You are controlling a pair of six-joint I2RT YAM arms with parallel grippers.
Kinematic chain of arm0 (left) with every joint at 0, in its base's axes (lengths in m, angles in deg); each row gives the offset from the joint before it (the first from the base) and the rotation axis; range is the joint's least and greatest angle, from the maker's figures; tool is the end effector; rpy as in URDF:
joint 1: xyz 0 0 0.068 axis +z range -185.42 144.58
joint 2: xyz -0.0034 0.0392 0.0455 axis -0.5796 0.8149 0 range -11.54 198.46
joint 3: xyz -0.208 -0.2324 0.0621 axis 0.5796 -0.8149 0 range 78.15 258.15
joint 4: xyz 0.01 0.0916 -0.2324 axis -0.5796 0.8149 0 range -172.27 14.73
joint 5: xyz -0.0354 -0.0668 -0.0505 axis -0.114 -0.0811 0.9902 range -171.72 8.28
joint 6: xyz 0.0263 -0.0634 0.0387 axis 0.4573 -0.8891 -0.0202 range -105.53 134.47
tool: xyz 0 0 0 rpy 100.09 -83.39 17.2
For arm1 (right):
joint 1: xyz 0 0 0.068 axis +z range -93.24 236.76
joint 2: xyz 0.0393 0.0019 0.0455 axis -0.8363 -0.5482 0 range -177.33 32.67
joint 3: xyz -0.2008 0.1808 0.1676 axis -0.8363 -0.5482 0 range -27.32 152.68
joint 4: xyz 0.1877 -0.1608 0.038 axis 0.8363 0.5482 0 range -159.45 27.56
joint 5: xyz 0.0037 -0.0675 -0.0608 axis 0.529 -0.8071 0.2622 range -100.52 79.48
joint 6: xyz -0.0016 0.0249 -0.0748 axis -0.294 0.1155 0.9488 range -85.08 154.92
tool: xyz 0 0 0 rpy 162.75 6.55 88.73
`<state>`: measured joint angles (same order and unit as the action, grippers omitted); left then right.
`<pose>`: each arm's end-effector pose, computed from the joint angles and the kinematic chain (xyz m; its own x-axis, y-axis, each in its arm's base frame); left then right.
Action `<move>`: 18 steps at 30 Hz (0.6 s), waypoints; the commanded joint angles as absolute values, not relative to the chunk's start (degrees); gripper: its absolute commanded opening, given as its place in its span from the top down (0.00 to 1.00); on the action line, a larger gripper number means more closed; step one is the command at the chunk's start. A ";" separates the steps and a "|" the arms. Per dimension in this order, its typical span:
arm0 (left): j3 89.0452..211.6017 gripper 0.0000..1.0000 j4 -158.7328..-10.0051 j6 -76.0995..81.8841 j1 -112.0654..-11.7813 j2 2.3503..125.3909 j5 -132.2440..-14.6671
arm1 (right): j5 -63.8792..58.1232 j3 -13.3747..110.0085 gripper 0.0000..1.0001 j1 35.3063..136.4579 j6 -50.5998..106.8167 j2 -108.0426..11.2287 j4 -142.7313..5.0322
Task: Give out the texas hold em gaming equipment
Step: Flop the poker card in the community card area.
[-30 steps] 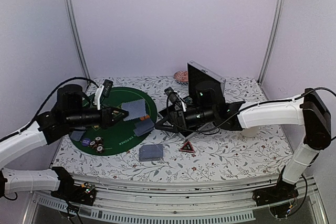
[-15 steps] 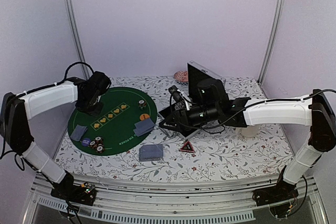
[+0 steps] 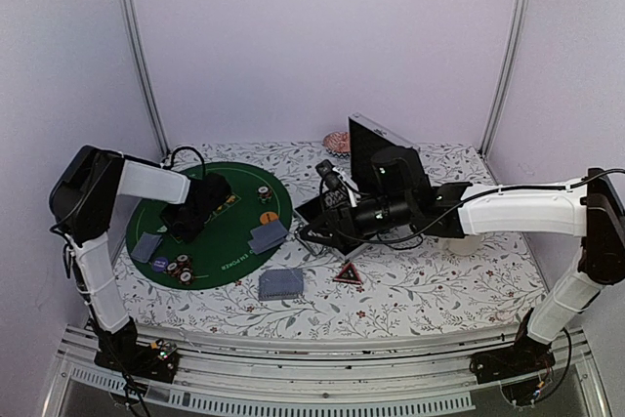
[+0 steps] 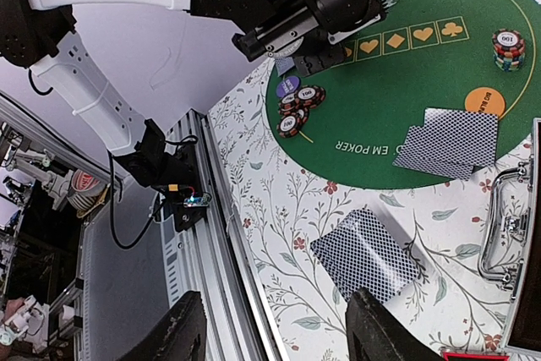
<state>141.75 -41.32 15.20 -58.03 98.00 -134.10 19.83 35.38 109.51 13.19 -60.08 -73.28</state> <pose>0.3299 -0.0793 0.1655 -0.9192 0.3912 -0.0442 0.2067 0.5751 0.7915 0.2059 0.3273 0.3004 -0.6044 -0.2669 -0.7506 -0.7939 0.2802 0.5396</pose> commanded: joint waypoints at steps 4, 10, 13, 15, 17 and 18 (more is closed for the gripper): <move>138.77 1.00 -49.49 20.89 -60.57 96.84 -128.97 | 20.08 35.04 0.42 109.49 14.01 -58.78 -72.98; 138.80 1.00 -45.38 18.80 -60.65 97.99 -121.00 | 19.98 35.31 0.42 109.41 14.14 -58.85 -72.92; 139.49 1.00 -41.28 16.78 -60.65 99.09 -118.81 | 19.91 35.34 0.42 109.46 14.28 -58.89 -72.70; 139.75 1.00 -39.40 15.59 -60.65 99.80 -118.60 | 20.05 35.48 0.42 109.48 14.33 -58.99 -72.54; 139.86 1.00 -38.33 14.75 -60.65 100.30 -118.08 | 20.15 35.65 0.42 109.49 14.36 -59.09 -72.46; 139.73 1.00 -38.24 14.62 -60.65 100.27 -117.87 | 20.09 35.69 0.42 109.48 14.29 -59.09 -72.50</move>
<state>139.34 -42.82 17.28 -60.18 98.44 -122.10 19.85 35.23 109.51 13.38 -59.70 -73.22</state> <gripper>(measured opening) 0.006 0.580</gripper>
